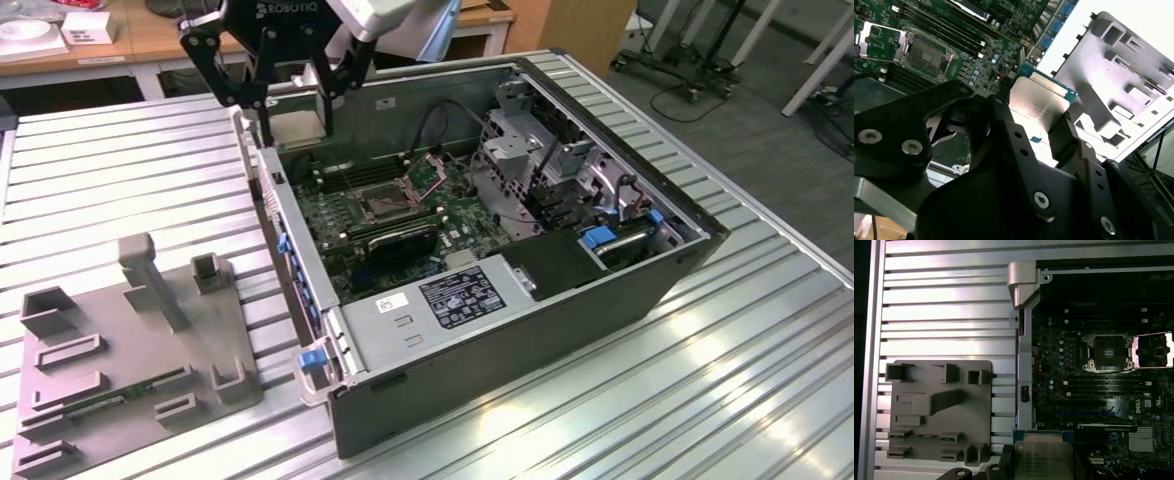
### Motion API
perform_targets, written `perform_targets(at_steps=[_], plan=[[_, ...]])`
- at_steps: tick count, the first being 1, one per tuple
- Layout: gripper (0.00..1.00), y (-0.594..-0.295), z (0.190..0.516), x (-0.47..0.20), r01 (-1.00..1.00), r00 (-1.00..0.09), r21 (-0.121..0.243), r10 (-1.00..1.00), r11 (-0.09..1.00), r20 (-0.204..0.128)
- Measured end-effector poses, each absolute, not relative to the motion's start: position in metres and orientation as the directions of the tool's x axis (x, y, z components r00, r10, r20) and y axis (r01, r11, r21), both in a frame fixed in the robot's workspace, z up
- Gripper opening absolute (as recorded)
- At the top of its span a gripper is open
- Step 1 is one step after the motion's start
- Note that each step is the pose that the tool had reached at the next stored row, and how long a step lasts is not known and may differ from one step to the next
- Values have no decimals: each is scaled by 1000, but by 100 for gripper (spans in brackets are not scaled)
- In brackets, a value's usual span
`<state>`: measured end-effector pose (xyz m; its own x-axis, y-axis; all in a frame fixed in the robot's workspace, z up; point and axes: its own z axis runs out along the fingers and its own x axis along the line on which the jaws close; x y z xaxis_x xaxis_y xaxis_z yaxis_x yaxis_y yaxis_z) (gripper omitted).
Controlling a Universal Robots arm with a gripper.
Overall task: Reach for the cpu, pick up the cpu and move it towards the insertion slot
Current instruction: 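Pick up the cpu and move it towards the insertion slot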
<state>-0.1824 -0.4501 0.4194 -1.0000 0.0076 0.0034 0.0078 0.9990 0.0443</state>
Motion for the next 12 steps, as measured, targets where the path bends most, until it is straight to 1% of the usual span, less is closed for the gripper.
perform_targets(at_steps=[12], plan=[[55, -443, 419, -170, 8, -1000, 44, 8, 999, 3]])
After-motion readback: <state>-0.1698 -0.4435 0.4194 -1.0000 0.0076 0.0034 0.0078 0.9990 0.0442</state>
